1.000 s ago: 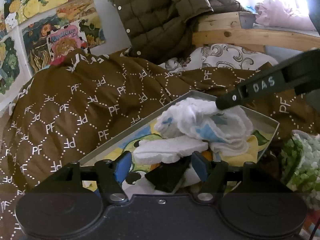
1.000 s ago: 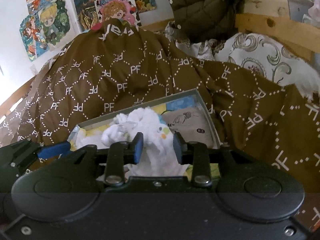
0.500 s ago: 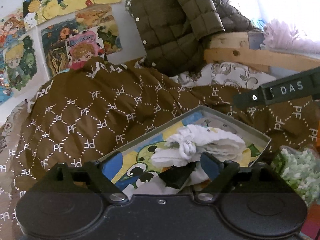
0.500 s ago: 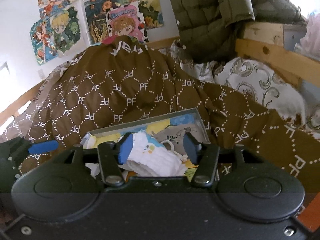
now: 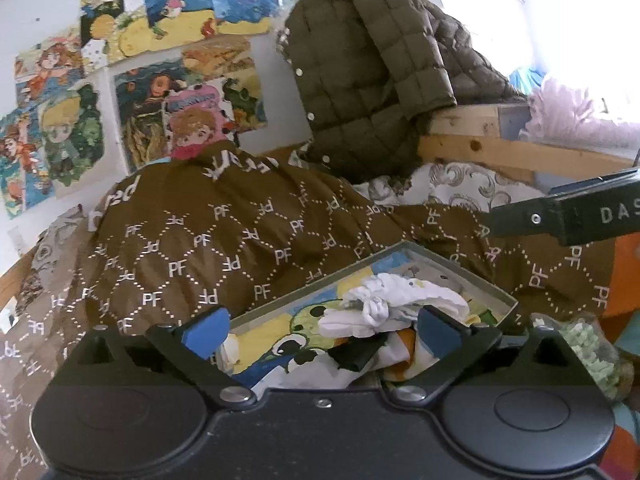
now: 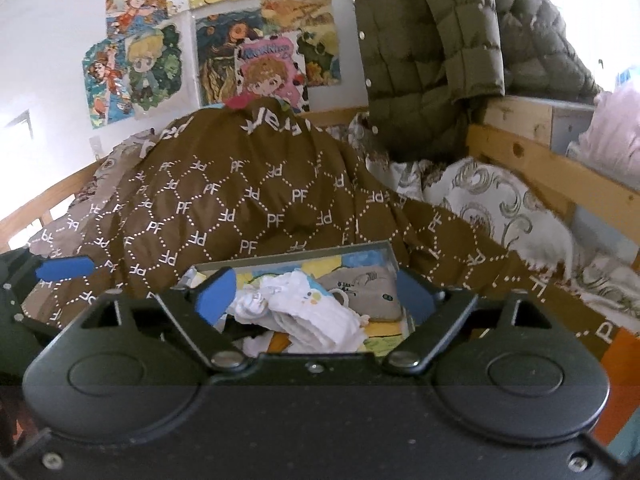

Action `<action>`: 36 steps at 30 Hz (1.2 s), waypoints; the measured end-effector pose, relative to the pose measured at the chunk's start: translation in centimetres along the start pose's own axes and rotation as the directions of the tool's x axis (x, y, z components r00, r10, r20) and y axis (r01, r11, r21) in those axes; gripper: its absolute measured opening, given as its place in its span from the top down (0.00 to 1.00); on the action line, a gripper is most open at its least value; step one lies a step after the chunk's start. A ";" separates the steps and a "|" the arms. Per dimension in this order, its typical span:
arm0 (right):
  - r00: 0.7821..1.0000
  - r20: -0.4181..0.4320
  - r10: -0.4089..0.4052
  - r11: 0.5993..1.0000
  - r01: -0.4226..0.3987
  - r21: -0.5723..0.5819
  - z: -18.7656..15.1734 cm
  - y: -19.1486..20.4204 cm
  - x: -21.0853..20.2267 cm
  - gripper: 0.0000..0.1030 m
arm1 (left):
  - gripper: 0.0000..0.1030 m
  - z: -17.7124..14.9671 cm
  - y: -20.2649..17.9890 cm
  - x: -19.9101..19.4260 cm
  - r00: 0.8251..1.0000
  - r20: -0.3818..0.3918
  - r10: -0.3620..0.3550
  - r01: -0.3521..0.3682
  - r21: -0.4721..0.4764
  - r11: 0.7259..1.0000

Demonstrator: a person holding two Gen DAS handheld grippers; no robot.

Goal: Organize soft objects

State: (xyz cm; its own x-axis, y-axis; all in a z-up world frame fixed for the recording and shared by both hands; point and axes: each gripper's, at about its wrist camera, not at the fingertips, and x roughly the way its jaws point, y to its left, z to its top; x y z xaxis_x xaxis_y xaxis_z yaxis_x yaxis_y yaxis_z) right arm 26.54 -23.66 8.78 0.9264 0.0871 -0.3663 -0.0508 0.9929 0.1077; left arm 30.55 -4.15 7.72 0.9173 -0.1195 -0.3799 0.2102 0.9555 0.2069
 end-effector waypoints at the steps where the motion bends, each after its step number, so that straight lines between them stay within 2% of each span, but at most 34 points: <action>1: 1.000 0.007 0.002 1.000 -0.002 -0.007 0.1 0.2 -0.6 0.14 | 0.02 0.0 0.1 -0.5 1.000 0.003 0.003 -0.003 -0.006 1.000; 9: 0.999 0.038 0.014 1.000 -0.013 -0.018 -0.1 1.4 -5.4 0.02 | 0.01 0.0 -0.3 -4.7 0.999 0.016 0.038 -0.037 -0.014 0.999; 18: 0.999 0.050 0.016 1.000 -0.017 0.002 -1.6 1.4 -10.7 0.01 | 0.01 -0.5 -2.4 -9.3 0.997 0.045 0.068 -0.067 -0.016 0.998; 30: 0.999 0.042 0.012 1.000 -0.013 0.029 -5.4 0.1 -16.3 0.01 | 0.01 -3.6 -5.2 -13.0 0.997 -0.020 0.075 -0.075 -0.022 0.997; 36: 1.000 0.022 0.005 0.999 -0.005 0.042 -7.3 -0.3 -17.2 0.01 | 0.01 -5.4 -6.0 -13.9 0.996 -0.049 0.079 -0.080 -0.013 0.997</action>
State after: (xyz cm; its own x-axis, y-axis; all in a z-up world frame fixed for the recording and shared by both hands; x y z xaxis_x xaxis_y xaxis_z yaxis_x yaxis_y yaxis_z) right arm 7.85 -24.85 8.30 0.9340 0.0899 -0.3457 -0.0403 0.9881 0.1482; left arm 14.71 -6.78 6.90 0.9135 -0.0305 -0.4057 0.1322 0.9653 0.2250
